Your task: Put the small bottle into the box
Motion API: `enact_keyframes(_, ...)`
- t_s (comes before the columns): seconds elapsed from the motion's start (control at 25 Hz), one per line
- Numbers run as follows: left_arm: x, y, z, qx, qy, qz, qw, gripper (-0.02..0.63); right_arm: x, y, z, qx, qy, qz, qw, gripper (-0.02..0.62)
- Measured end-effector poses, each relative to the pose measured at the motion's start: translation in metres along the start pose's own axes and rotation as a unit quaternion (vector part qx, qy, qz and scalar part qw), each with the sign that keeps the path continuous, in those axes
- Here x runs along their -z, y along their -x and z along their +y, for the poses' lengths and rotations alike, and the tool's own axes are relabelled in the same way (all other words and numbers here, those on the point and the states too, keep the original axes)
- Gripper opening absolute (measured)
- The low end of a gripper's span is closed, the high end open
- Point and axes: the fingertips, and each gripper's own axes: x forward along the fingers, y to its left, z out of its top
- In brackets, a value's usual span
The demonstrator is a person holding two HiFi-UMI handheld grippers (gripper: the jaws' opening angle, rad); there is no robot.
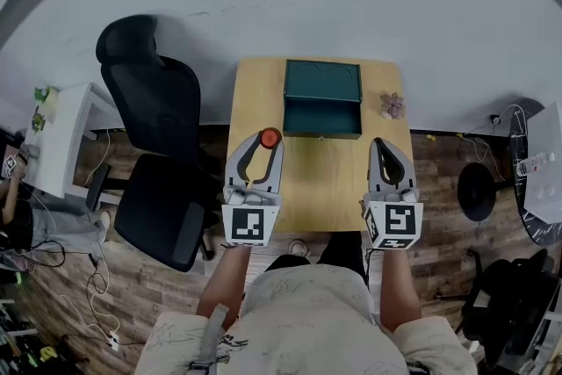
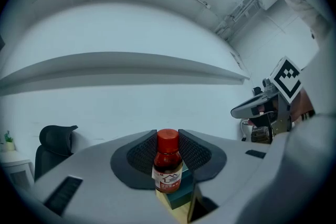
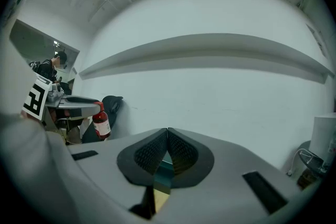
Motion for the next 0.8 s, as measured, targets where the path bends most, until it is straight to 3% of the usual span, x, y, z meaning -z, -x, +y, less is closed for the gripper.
enact_keyframes(0.8, 0.007, -0.016, -0.009, 0.0, 0.007, 0.021, 0.9997, 0.129, 0.013, -0.006, -0.013, -0.007, -0.011, 0.014, 1.0, 0.015)
